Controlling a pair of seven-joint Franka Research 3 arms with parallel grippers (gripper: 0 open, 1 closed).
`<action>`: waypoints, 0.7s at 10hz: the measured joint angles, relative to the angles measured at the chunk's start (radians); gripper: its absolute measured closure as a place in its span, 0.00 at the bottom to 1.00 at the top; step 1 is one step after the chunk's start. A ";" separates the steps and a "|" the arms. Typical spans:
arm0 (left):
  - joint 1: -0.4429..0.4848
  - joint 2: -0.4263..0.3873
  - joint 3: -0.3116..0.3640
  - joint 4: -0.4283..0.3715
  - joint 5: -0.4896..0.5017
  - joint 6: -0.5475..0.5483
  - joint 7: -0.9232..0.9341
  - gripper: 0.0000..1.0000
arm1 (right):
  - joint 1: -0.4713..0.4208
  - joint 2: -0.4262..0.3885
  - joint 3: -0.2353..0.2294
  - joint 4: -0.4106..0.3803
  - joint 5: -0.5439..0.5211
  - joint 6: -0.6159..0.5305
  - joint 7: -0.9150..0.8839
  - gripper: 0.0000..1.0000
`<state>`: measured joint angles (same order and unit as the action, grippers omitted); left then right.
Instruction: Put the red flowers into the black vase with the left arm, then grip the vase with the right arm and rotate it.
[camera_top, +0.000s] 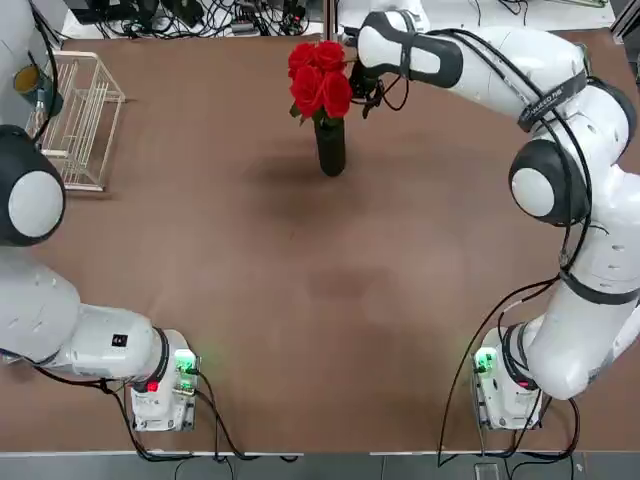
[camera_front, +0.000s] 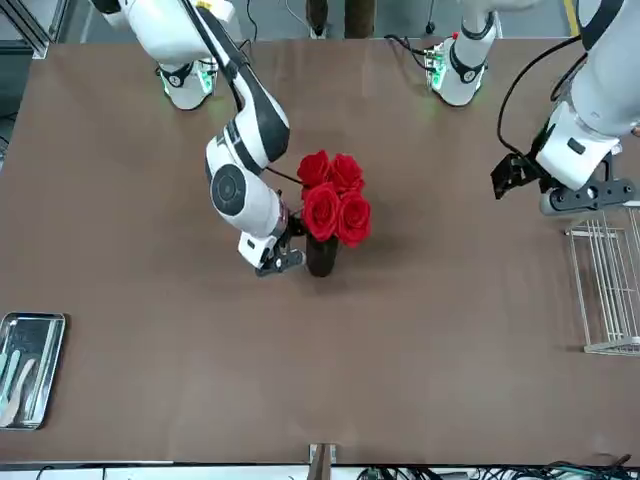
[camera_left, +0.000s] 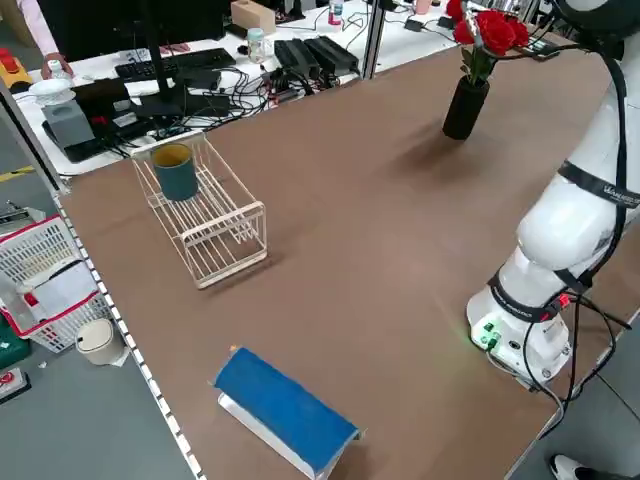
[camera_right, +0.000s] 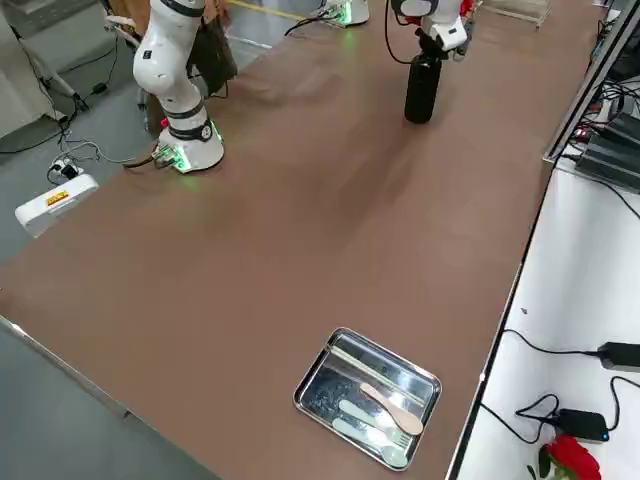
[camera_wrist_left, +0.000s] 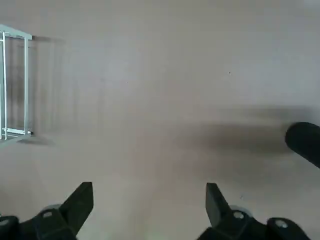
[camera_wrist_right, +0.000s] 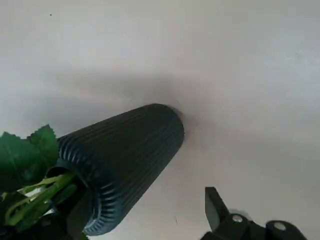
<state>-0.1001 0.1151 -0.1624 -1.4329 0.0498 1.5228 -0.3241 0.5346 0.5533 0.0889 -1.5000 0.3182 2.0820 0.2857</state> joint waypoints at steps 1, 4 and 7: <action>0.000 0.002 0.001 0.000 0.000 0.000 0.000 0.00 | 0.000 0.000 0.002 0.000 0.005 0.000 0.000 0.00; -0.001 0.011 0.002 0.000 0.000 0.000 -0.001 0.00 | 0.000 0.000 0.005 -0.002 0.016 0.002 -0.005 0.00; -0.008 0.016 0.002 0.000 0.000 0.000 -0.001 0.00 | 0.001 0.001 0.009 -0.019 0.017 0.023 -0.007 0.00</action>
<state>-0.1076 0.1307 -0.1605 -1.4329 0.0498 1.5228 -0.3252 0.5352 0.5545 0.0982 -1.5186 0.3355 2.1053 0.2789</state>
